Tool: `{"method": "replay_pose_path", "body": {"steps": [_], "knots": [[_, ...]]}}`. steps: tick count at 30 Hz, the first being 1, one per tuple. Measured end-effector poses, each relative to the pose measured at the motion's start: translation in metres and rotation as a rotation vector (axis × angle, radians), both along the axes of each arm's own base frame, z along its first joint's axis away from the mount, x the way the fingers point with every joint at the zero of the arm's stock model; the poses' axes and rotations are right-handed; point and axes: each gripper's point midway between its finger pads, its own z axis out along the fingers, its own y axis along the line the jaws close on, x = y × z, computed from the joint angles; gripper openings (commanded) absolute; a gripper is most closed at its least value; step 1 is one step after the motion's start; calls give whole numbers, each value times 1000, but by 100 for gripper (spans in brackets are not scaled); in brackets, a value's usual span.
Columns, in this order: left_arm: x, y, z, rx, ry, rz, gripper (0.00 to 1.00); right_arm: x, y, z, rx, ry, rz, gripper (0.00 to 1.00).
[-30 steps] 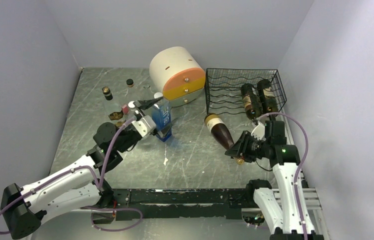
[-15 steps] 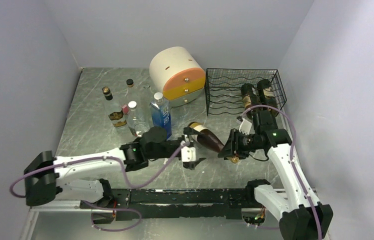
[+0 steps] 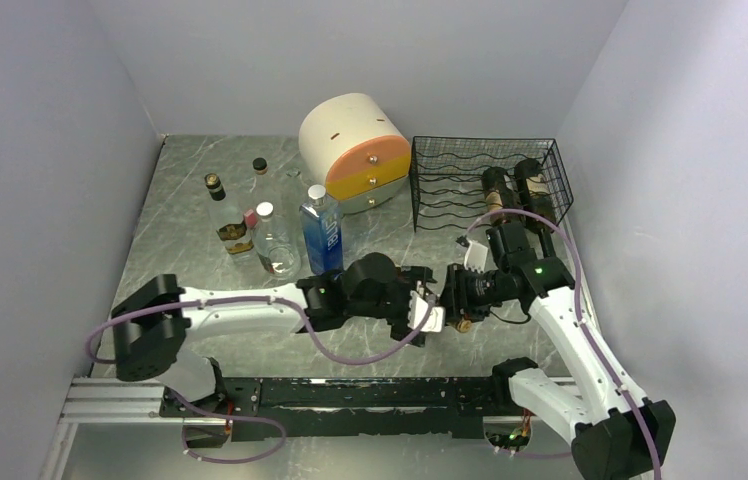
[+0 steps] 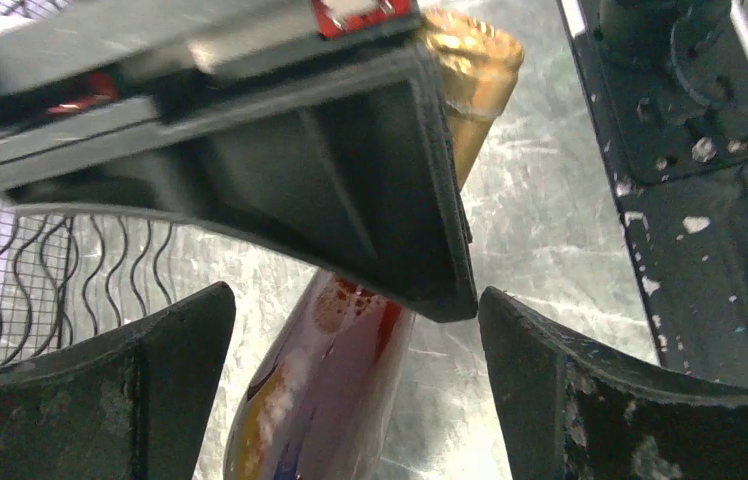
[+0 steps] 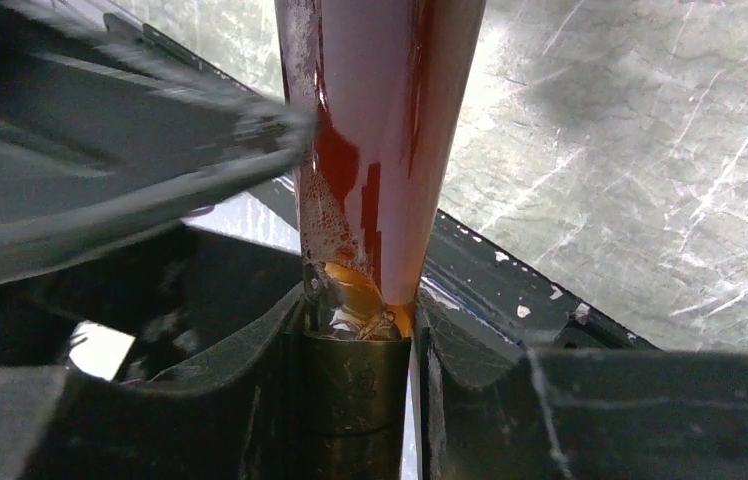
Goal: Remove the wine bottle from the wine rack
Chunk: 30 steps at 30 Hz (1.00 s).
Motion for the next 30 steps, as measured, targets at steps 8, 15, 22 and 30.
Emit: {"method": "replay_pose_path", "body": {"steps": [8,15,22,30], "knots": [[9,-5,-46,141,-67,-27,84,-5,1,1,-8,-12,20,0],[18,-6,-48,153,-119,-10,60,-6,1,1,-10,-11,23,7],[24,-6,-45,148,-141,27,29,-7,0,3,-19,-16,26,58],[22,7,-31,122,-107,74,21,22,8,55,48,-287,58,83]]}}
